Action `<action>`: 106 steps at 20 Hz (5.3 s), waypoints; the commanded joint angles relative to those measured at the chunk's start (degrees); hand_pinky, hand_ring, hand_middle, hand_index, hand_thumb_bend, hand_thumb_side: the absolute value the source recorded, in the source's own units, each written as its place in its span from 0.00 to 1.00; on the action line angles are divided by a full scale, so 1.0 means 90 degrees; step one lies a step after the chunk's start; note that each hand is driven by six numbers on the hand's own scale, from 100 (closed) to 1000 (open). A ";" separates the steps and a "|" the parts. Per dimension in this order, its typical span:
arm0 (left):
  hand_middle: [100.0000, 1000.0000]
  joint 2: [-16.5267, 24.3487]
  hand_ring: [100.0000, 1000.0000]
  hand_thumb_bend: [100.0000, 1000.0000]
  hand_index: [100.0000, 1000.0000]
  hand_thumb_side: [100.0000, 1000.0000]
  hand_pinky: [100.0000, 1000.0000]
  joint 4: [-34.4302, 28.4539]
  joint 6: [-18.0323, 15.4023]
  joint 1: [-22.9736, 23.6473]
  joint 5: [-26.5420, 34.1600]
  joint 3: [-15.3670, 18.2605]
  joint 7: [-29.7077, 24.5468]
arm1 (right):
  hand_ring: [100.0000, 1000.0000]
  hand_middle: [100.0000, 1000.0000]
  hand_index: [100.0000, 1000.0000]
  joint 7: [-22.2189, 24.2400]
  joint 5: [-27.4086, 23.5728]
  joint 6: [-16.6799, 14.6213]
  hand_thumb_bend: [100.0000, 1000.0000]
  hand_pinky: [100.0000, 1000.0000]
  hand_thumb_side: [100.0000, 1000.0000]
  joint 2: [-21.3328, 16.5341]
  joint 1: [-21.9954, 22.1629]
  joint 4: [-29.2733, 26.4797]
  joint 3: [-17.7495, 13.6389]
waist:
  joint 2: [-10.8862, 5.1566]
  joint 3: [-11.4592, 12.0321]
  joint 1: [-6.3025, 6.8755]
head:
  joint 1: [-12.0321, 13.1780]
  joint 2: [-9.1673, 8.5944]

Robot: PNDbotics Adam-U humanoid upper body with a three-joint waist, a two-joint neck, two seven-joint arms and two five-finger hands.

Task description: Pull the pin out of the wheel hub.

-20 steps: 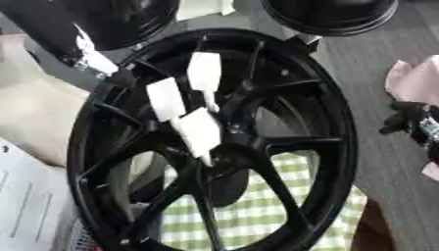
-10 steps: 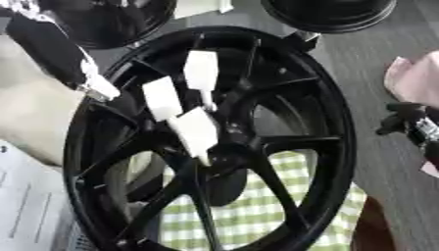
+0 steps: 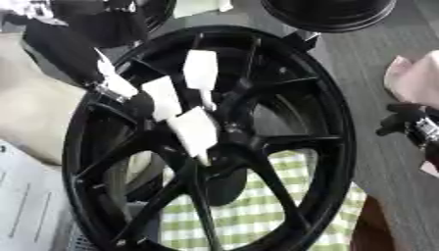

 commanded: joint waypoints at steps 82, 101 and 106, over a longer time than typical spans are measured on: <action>0.26 -0.0232 0.49 0.33 0.30 0.12 0.68 0.0521 0.0813 -0.0342 -0.0761 -0.0630 -0.1705 | 0.63 0.57 0.77 0.0034 0.0135 0.0053 0.00 1.00 0.65 0.0023 0.0065 -0.0015 -0.0080 | -0.0077 0.0057 0.0018 | 0.0113 -0.0305; 0.22 -0.0177 0.47 0.33 0.26 0.08 0.67 0.0284 0.0503 -0.0434 -0.0887 0.0099 -0.1705 | 0.64 0.57 0.77 0.0008 0.0143 0.0071 0.00 1.00 0.66 0.0066 0.0087 -0.0018 -0.0106 | -0.0070 0.0088 0.0001 | 0.0094 -0.0406; 0.20 -0.0066 0.46 0.37 0.25 0.09 0.66 0.0037 0.0545 -0.0363 -0.0747 0.0799 -0.1702 | 0.64 0.57 0.77 -0.0005 0.0133 0.0062 0.00 1.00 0.66 0.0066 0.0096 -0.0030 -0.0120 | -0.0081 0.0101 -0.0023 | 0.0078 -0.0425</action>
